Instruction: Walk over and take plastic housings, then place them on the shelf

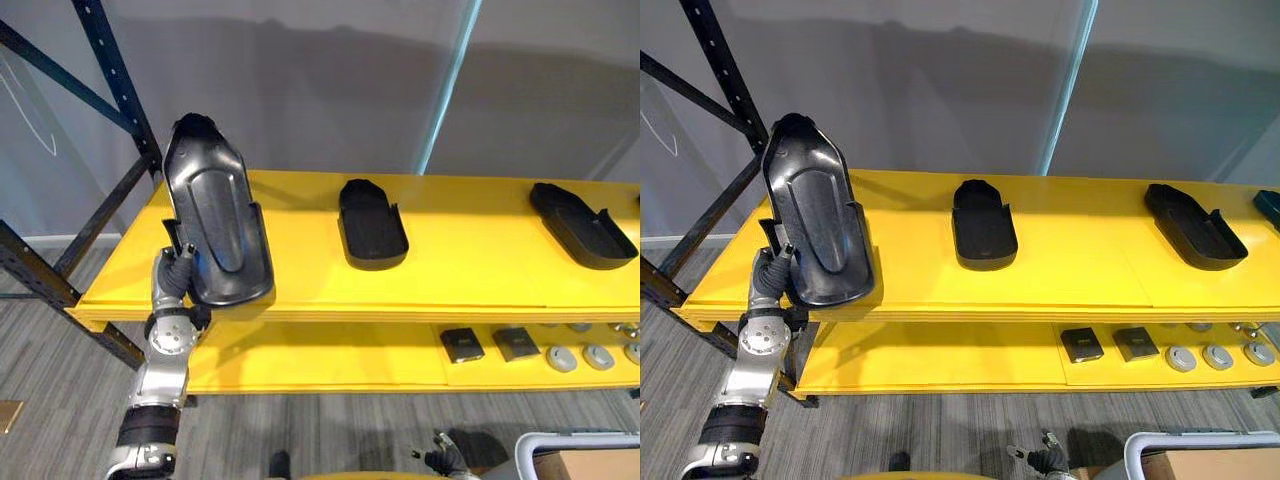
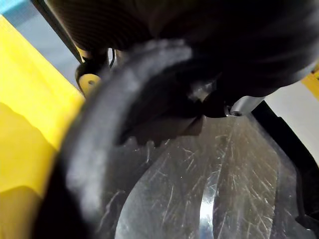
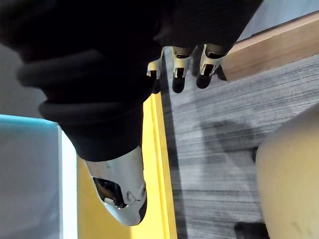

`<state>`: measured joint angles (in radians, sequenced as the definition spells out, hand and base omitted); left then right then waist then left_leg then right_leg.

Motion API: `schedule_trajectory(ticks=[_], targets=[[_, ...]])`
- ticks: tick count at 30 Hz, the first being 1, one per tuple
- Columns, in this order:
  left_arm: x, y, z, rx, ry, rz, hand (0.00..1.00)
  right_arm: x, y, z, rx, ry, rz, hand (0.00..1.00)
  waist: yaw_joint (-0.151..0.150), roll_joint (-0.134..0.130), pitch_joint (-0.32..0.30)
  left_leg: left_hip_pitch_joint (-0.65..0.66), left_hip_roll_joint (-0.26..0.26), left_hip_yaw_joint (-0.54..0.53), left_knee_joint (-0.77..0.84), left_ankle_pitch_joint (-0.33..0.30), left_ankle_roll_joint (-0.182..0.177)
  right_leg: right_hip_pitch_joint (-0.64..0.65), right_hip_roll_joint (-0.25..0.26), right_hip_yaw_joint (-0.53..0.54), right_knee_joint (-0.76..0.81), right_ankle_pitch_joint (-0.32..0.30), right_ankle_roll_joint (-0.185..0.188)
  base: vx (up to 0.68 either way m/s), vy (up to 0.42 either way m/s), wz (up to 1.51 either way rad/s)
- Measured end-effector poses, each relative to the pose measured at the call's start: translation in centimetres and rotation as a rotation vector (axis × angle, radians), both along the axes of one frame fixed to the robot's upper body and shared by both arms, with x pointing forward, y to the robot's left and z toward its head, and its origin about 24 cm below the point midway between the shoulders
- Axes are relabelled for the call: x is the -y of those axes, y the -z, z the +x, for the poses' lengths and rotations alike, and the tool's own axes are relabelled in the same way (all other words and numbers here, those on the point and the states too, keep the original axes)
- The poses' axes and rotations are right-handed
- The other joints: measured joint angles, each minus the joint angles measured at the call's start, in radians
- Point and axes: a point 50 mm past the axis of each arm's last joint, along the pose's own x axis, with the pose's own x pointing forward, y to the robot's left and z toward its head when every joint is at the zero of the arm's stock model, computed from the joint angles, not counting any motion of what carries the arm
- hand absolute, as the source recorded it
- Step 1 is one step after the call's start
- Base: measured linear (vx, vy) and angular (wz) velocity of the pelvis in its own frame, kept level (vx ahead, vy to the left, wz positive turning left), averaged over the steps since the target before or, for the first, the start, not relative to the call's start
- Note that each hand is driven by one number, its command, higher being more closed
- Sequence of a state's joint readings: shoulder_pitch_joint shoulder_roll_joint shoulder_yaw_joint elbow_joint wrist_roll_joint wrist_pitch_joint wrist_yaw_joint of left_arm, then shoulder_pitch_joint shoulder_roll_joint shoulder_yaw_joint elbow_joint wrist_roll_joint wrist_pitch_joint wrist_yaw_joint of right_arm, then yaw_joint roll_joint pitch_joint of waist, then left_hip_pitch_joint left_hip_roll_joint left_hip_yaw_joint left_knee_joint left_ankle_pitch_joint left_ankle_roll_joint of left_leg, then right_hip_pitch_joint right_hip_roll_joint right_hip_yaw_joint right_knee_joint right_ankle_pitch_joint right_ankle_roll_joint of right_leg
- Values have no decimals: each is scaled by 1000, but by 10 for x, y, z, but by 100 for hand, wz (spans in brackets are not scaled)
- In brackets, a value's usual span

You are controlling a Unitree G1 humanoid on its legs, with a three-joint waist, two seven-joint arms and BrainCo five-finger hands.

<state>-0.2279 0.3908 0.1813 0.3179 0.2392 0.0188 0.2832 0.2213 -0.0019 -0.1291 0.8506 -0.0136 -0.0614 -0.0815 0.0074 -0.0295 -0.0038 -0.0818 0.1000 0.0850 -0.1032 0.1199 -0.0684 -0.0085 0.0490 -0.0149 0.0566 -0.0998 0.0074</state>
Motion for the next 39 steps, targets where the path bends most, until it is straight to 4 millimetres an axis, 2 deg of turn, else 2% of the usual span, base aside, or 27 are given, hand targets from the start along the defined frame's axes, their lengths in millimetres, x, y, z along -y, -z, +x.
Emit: schedule_trajectory(ticks=[3,7,11,16,17,22,35,39], targets=[[-12,-6,8,-19,-39,19,100,-2,0,1,1,-9,6,0,5,-15,8,-15,-13,1,1,3,-3,-12,-6,13,-8,7,10,84,15,-2],[-22,-9,17,-56,-55,22,100,-5,-1,5,13,-26,19,0,3,-28,17,-25,-33,3,7,10,11,-13,-21,20,-8,15,2,149,10,-1],[-30,-26,28,-44,-72,66,100,-10,-2,13,32,-34,31,0,1,-31,40,-26,-33,5,8,10,11,-16,-20,45,-8,16,1,60,-4,-5],[-26,-38,39,-57,-28,130,100,-7,-2,12,29,-36,23,0,1,-23,47,-30,-24,8,6,10,10,-31,-12,50,-4,21,-7,-16,-19,-6],[-26,-39,41,-62,-25,133,0,-6,-2,12,30,-36,22,0,2,-21,48,-32,-23,10,6,10,10,-30,-12,52,-4,22,-8,-42,-10,-12],[-30,-40,47,-119,-4,169,0,-7,-3,17,51,-40,24,0,-22,-22,59,-33,-22,15,0,6,5,-47,-11,58,2,20,-6,-69,1,-5],[-40,-41,49,-139,-47,153,0,-9,-1,21,43,-48,31,0,-21,-39,85,-26,-40,-1,6,10,11,-28,-27,50,-9,20,-2,36,-3,3],[-34,-43,51,-94,-40,107,0,-10,-1,22,42,-49,32,0,-22,-38,86,-25,-40,-6,6,10,11,-27,-27,46,-8,20,-2,-2,-3,1]])
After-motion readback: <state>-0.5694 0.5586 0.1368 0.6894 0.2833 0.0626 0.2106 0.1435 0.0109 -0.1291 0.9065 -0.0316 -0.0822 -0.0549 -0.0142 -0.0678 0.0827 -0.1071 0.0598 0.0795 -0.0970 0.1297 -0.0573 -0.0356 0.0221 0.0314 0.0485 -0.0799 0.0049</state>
